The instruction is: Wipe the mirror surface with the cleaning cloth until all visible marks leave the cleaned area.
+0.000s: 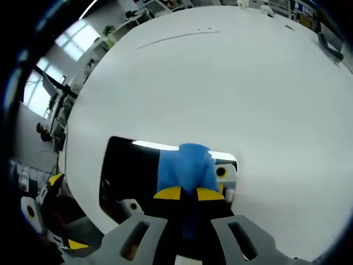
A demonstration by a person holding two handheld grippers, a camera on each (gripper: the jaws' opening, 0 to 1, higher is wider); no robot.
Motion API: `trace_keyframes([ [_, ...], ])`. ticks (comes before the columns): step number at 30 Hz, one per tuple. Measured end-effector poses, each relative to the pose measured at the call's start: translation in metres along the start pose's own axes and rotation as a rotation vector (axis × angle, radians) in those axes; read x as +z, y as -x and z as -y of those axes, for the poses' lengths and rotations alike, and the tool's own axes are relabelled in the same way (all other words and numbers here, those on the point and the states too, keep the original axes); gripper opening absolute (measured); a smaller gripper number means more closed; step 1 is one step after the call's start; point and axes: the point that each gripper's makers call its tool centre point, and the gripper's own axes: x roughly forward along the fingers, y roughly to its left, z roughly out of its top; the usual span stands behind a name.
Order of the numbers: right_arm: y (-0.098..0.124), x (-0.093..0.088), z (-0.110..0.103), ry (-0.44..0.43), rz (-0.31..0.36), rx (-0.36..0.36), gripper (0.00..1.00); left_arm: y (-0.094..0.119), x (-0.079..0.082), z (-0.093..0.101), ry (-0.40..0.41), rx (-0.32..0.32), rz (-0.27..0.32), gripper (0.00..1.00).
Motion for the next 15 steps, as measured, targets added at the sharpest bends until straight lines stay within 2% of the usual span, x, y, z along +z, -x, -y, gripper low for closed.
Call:
trace_keyframes([
  [15,0.008,-0.022,-0.006,-0.005,0.008,0.003,0.02,0.0,0.002,0.001,0.003,0.001,0.006,0.99],
])
